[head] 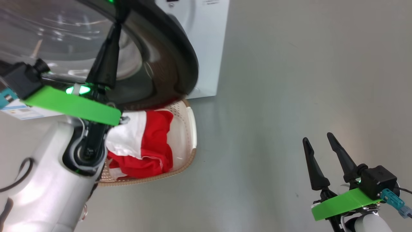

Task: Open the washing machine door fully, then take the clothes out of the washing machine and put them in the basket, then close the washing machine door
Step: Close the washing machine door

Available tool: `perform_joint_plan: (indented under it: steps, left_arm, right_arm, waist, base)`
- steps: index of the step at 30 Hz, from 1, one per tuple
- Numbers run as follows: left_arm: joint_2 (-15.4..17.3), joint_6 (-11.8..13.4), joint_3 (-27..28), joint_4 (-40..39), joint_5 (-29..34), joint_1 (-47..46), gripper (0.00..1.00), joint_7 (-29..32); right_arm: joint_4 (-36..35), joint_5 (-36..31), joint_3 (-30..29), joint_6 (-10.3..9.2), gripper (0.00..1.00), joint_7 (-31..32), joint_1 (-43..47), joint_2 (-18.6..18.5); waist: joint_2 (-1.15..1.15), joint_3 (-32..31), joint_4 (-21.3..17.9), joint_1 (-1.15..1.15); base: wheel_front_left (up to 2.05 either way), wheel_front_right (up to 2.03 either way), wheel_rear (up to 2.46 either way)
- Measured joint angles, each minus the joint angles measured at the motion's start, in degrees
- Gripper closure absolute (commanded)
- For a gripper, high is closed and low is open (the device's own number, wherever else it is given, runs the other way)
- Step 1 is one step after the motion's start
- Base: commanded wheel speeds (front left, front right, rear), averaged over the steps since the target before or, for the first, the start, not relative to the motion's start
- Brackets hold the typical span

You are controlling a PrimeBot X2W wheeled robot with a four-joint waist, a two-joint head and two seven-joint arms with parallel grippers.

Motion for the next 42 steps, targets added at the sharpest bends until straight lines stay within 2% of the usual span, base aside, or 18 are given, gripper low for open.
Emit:
perform_joint_plan:
  steps: [6, 13, 22, 30, 32, 38, 42]
  left_arm:
    - [-0.59, 0.00, 0.98, 1.66, 1.35, -1.04, 1.00, -0.13]
    - [-0.74, 0.00, 1.22, 1.85, 2.49, 0.25, 1.00, -0.13]
    - [-3.00, 0.00, 4.21, 2.33, 7.14, 9.82, 1.00, -0.12]
    - [-5.83, 0.00, 9.99, 2.71, 10.33, 20.84, 0.98, -0.12]
    - [-5.87, 0.00, 10.82, 2.53, 10.99, 23.64, 0.87, -0.12]
    - [-5.86, 0.00, 13.34, 1.89, 13.90, 30.39, 0.76, -0.12]
    - [-5.86, 0.00, 15.39, 1.20, 16.04, 33.15, 0.58, -0.12]
  right_arm:
    - [0.01, 0.00, -0.27, 0.00, 0.00, 0.00, -0.01, 0.24]
    - [0.11, -0.01, -0.77, 0.00, 0.00, 0.00, -0.01, 0.34]
    - [0.74, -0.36, -0.63, 0.00, 0.00, 0.00, 0.31, -0.29]
    - [1.12, -0.35, -0.42, 0.00, 0.00, 0.00, 2.52, -1.64]
    - [1.25, -0.35, -0.21, 0.00, 0.00, 0.00, 3.11, -1.69]
    - [1.26, -0.35, -0.25, 0.00, 0.00, 0.00, 4.96, -1.97]
    - [1.34, -0.34, -0.34, 0.00, 0.00, 0.00, 5.88, -2.01]
  waist:
    - [0.00, 0.70, -1.74, 0.00]
    - [0.00, -0.40, -1.07, 0.00]
    - [0.00, -3.56, 0.75, 0.00]
    - [0.00, -7.10, 2.70, 0.00]
    - [0.00, -8.01, 3.13, 0.00]
    - [0.00, -10.27, 4.49, 0.00]
    - [0.00, -11.22, 5.08, 0.00]
  base:
    - [0.00, 0.00, 0.00]
    - [0.00, 0.00, 0.00]
    - [0.00, 0.00, 0.00]
    - [0.00, 0.00, 0.00]
    - [0.00, 0.00, 0.00]
    - [0.00, 0.00, 0.00]
    - [0.00, 0.00, 0.00]
